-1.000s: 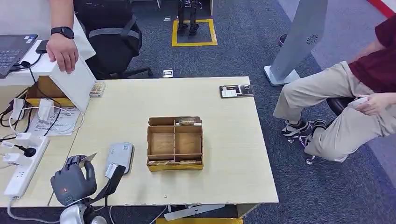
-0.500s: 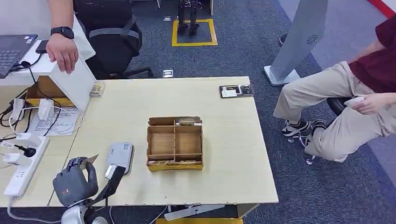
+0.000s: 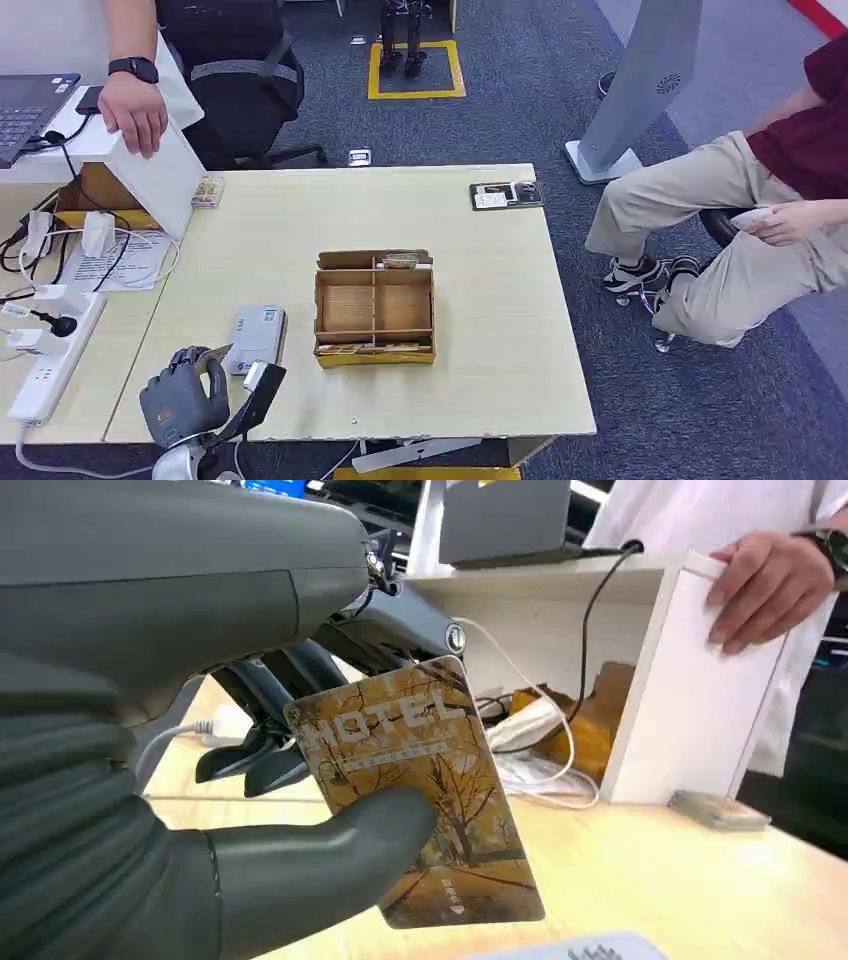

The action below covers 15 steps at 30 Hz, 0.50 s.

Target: Pass the card to the sensor for recognition and then transmit it.

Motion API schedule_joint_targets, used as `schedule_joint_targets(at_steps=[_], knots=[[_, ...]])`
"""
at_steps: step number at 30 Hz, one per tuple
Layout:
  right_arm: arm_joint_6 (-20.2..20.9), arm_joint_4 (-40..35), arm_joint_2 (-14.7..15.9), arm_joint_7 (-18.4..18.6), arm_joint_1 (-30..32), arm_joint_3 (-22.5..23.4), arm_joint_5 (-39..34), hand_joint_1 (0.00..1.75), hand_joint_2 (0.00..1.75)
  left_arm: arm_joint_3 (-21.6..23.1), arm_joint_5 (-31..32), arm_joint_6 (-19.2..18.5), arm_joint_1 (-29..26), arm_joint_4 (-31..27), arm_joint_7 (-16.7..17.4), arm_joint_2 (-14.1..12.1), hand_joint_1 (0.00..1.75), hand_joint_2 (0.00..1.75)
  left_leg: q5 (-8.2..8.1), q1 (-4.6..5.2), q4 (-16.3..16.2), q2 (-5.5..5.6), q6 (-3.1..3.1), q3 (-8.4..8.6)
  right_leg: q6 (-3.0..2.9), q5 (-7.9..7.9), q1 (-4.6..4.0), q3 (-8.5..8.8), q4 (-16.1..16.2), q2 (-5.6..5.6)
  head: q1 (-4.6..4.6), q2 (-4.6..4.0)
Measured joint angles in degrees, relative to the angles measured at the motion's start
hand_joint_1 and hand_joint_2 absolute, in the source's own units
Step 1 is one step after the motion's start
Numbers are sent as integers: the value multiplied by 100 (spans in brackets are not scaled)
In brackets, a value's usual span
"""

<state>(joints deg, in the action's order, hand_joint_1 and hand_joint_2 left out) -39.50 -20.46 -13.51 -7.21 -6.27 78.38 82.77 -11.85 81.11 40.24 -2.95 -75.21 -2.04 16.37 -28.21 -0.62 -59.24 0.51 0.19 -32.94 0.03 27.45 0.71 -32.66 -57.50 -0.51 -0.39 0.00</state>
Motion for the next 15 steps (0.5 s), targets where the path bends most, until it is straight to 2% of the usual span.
schedule_joint_targets(at_steps=[6,15], knots=[[0,0,0,-4,2,2,-17,0,175,160,13,0,32,291,215,-44,175,175,0,0,0,0,0,0,0,0,0,1,0,1,2,0],[0,0,0,-7,2,2,-35,0,175,293,0,2,87,499,282,-122,175,175,0,0,0,1,0,1,0,0,0,2,0,2,0,0]])
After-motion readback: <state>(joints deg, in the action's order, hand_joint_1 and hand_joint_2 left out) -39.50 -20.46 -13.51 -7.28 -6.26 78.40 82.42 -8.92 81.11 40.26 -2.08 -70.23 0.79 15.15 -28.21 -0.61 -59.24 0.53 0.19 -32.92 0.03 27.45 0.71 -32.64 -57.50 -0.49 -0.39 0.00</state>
